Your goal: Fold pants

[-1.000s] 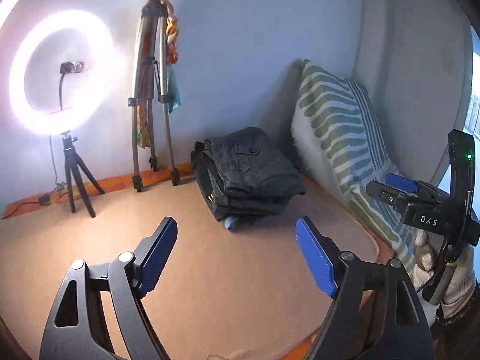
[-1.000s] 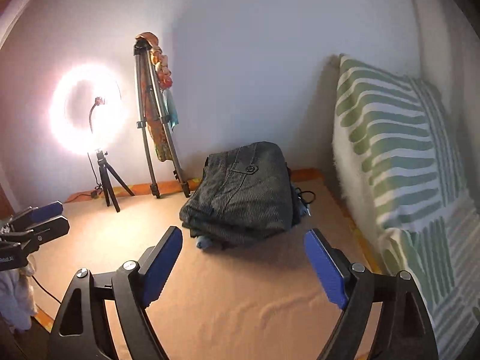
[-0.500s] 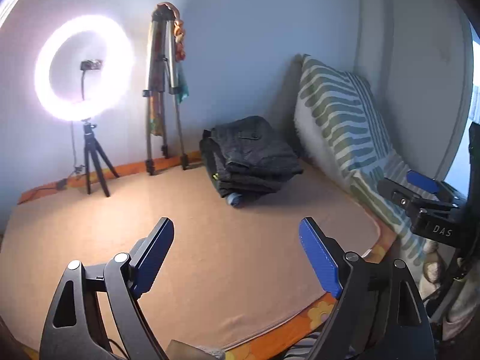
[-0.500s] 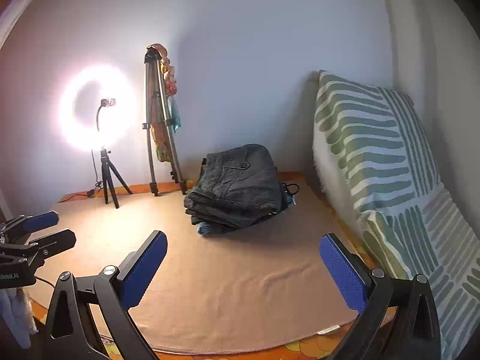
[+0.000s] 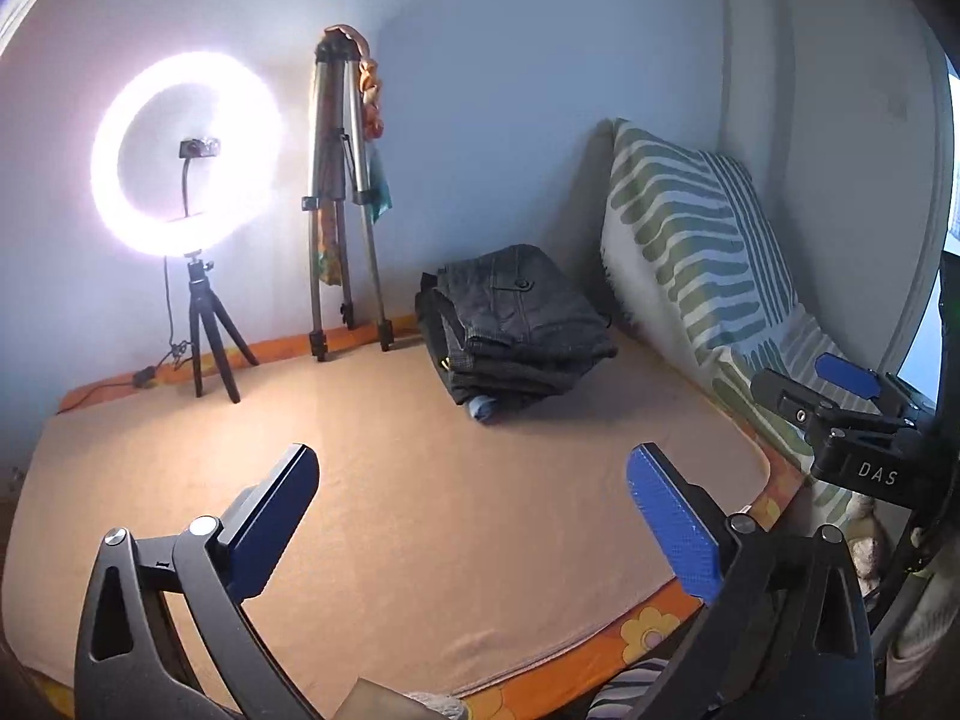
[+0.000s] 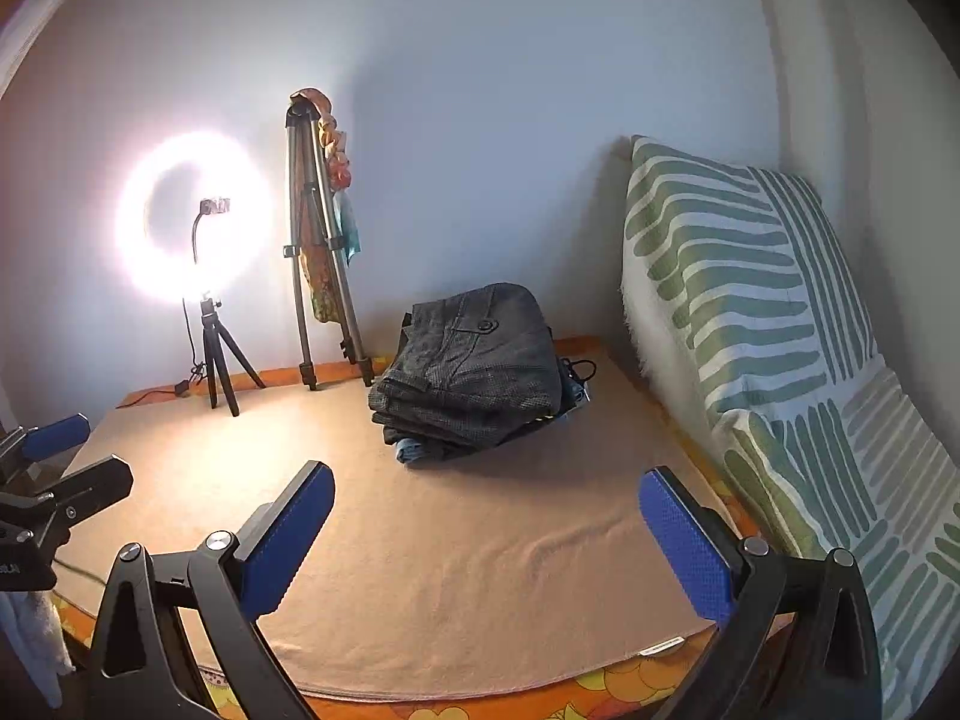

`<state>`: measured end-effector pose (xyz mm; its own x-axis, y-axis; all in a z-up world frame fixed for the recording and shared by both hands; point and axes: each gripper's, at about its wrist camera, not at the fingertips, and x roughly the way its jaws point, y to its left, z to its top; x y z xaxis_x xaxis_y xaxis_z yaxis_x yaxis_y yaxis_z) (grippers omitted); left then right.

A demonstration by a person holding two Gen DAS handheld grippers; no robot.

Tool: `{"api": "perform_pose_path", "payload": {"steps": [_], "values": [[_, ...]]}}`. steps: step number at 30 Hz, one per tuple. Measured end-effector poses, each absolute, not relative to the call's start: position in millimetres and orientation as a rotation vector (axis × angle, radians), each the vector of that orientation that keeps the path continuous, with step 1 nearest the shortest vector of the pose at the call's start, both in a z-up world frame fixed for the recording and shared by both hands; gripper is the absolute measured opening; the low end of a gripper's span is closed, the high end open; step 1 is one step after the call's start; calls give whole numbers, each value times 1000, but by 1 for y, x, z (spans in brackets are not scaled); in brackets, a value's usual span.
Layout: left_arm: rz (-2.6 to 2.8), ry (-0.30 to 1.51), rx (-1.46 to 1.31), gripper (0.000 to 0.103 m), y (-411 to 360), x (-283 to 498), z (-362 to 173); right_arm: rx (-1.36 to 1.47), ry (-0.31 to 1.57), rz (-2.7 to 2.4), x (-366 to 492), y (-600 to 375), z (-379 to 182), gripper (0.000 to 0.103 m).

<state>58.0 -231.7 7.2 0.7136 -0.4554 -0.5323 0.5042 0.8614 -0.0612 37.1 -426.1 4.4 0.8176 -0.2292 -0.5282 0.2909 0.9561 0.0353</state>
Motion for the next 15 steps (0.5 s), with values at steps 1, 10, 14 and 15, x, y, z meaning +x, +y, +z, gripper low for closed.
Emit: {"api": "perform_pose_path", "payload": {"steps": [1, 10, 14, 15], "values": [[-534, 573, 82, 102, -231, 59, 7, 115, 545, -280, 37, -426, 5, 103], [-538, 614, 38, 102, -226, 64, 2, 111, 537, -290, 33, -423, 6, 103], [-541, 612, 47, 102, -226, 61, 1, 113, 538, -287, 33, -423, 6, 103], [-543, 613, 49, 102, -227, 60, 1, 113, 538, -287, 33, -423, 6, 103]]}}
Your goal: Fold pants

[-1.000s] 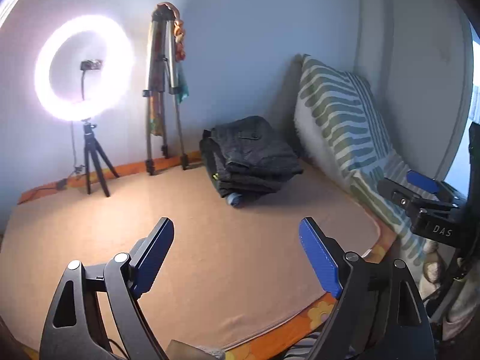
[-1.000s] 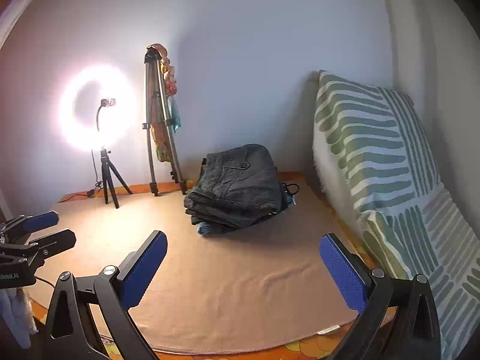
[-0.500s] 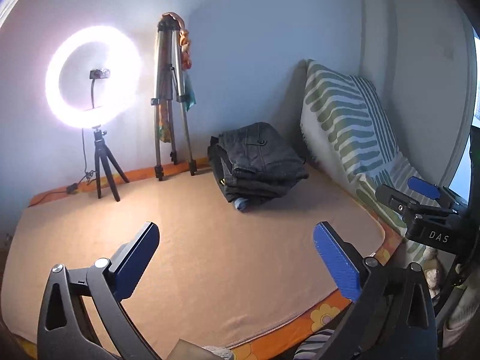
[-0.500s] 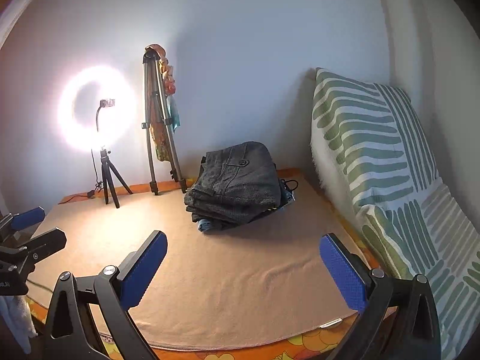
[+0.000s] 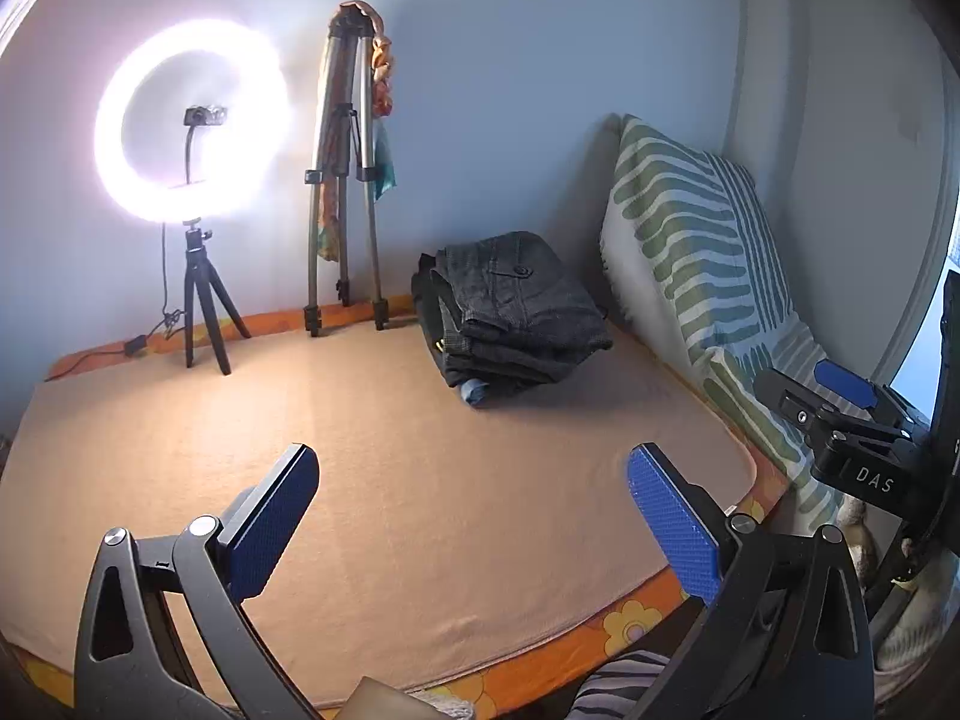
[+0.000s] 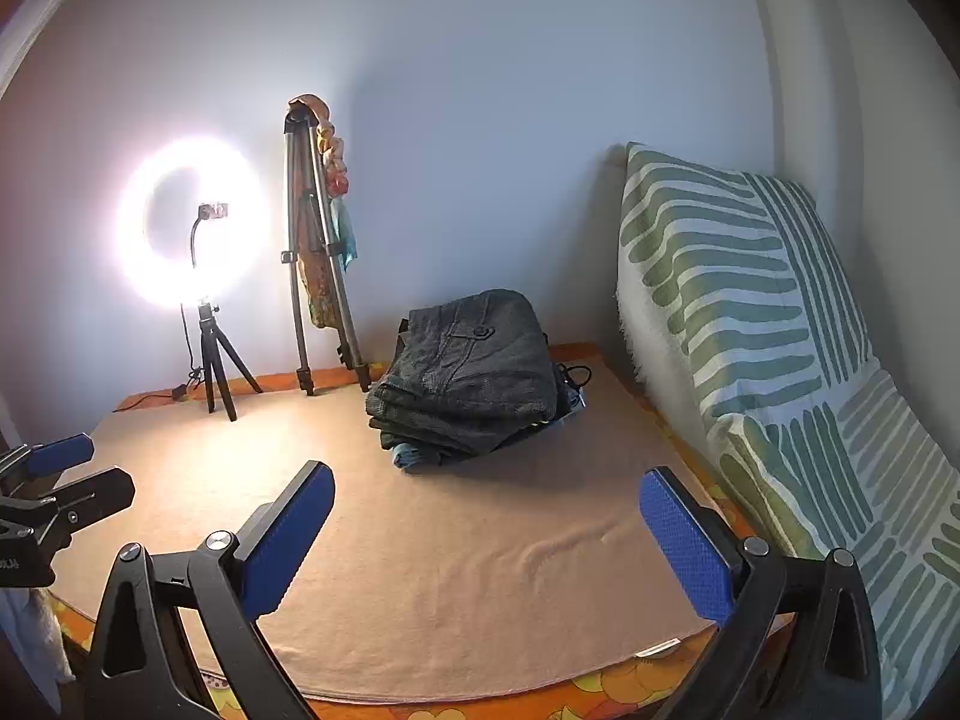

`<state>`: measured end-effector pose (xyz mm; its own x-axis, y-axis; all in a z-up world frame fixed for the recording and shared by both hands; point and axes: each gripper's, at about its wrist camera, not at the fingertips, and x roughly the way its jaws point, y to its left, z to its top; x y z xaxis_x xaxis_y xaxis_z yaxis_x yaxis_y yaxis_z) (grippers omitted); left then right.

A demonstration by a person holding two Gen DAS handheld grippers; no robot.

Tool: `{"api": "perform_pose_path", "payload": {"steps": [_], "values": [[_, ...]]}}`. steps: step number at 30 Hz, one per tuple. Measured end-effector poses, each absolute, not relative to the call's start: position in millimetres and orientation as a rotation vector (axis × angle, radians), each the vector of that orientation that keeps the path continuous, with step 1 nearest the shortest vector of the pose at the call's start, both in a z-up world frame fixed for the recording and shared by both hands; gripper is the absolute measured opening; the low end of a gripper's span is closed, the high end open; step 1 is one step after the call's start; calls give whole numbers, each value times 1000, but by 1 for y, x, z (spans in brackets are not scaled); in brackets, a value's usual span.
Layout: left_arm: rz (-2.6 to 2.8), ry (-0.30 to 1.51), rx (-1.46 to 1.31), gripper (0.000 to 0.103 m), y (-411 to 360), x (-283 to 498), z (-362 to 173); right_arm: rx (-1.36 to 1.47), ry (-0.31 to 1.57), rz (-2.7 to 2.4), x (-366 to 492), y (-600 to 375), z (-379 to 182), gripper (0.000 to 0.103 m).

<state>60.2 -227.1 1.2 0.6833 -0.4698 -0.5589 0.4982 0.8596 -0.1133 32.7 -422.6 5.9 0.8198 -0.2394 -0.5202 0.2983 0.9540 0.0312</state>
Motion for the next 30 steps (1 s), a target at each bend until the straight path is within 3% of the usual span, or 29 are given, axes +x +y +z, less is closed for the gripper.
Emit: {"api": "perform_pose_path", "payload": {"steps": [30], "values": [[-541, 613, 31, 102, -226, 56, 1, 102, 543, -278, 33, -416, 2, 103]]}}
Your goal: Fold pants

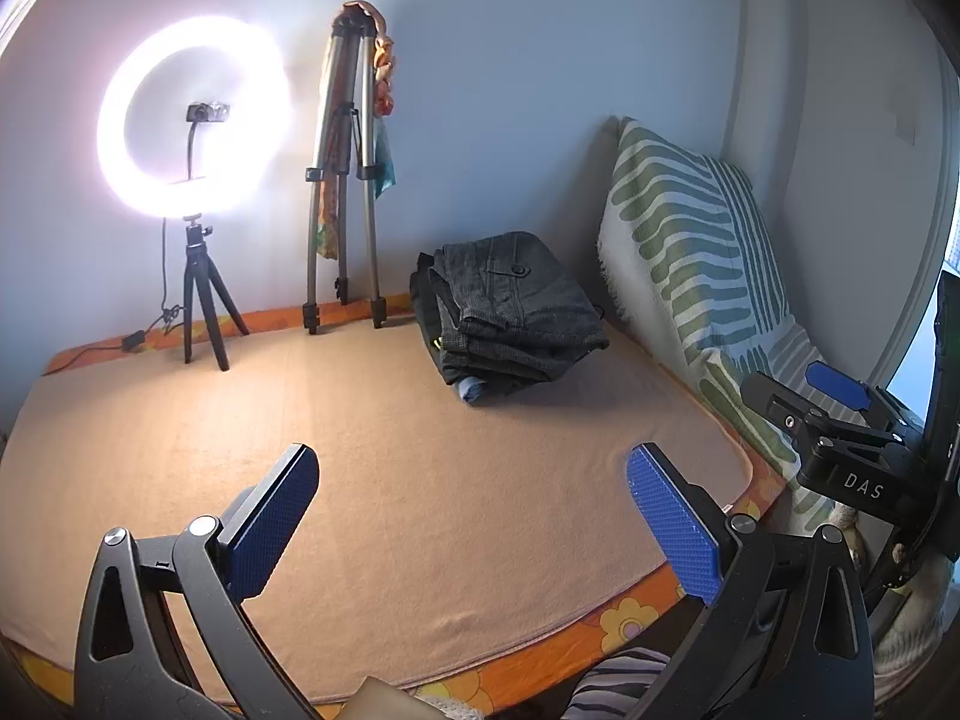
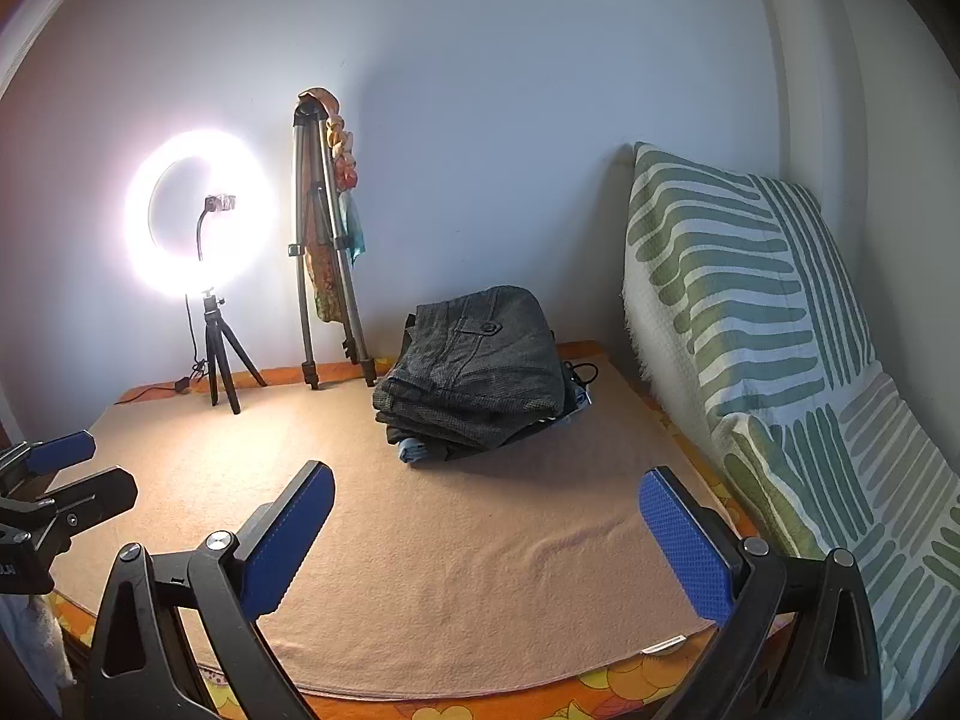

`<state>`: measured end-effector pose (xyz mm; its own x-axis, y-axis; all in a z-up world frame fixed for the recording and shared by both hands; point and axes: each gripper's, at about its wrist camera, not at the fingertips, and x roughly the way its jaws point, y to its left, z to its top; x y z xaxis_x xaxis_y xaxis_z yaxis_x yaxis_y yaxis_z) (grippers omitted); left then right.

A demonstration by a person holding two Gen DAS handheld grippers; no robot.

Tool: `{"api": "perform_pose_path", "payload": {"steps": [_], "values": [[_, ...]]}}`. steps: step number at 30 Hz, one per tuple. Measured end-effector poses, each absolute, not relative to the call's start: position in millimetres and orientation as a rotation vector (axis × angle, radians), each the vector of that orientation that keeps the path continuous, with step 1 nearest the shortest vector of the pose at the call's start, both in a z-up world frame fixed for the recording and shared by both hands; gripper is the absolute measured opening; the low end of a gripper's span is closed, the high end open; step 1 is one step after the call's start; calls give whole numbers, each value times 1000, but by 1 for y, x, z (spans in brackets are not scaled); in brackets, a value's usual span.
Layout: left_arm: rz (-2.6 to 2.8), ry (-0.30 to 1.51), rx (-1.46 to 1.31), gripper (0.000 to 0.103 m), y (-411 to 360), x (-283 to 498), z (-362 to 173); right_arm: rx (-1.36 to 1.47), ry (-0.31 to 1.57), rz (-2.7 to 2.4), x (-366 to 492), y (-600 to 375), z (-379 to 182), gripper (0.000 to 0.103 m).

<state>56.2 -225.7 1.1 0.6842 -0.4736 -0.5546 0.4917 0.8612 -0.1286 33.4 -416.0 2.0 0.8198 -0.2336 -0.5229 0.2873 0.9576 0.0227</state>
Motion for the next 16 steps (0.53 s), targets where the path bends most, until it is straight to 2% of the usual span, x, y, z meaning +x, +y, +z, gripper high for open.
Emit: {"api": "perform_pose_path", "payload": {"steps": [16], "values": [[-508, 592, 12, 102, -218, 52, -2, 90, 560, -261, 38, -413, -4, 103]]}}
